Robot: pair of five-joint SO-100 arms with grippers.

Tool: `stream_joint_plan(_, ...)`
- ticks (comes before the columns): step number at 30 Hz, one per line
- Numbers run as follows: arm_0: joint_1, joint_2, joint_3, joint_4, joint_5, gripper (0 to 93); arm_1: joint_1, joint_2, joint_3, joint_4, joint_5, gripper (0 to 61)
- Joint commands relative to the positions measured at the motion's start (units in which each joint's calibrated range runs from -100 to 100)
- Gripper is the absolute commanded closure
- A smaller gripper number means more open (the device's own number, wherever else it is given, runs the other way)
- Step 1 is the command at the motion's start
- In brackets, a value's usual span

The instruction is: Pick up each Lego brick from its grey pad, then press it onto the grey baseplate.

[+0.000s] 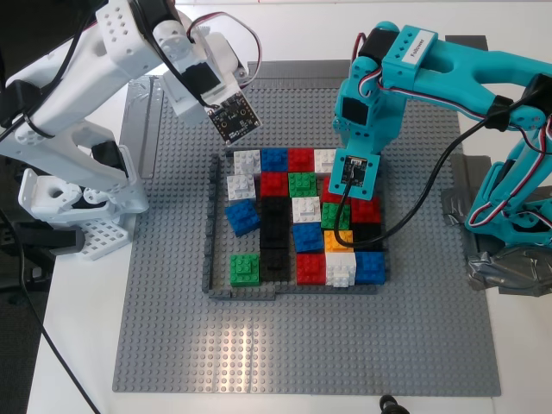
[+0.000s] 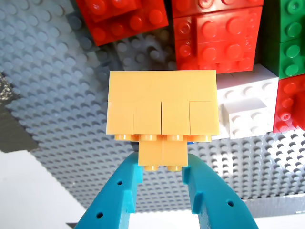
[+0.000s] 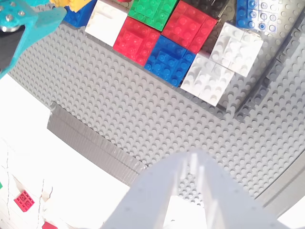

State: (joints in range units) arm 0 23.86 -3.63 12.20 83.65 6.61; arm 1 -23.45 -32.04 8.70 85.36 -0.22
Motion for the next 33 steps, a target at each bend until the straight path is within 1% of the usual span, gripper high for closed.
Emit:
stream_joint_plan(1, 0.55, -0.23, -2.94, 0.48, 0.2, 92.7, -1.9, -2.13, -3.06, -1.14, -0.59, 61.2)
stream_joint_plan(10, -1.7, -1.0, -3.03, 1.86, -0.04, 92.7, -2.12, -0.58, -4.96, -1.22, -0.68, 61.2)
stream_joint_plan(15, -3.37, -1.34, -4.38, 2.43, -0.09, 92.7, -4.08, -0.07, -5.05, -2.69, -0.49, 61.2)
stream_joint_plan(20, -3.3, -3.23, -4.57, 2.43, 0.35, 92.7, -8.94, 0.71, -4.69, -4.4, 0.0, 61.2)
stream_joint_plan(27, -3.3, -3.32, -4.38, 3.25, 1.67, 92.7, -17.71, 1.48, -2.88, -7.73, 0.24, 61.2)
stream_joint_plan(33, -3.3, -3.15, -3.3, 3.25, 1.67, 92.7, -26.06, 2.34, -2.25, -9.44, 0.15, 61.2)
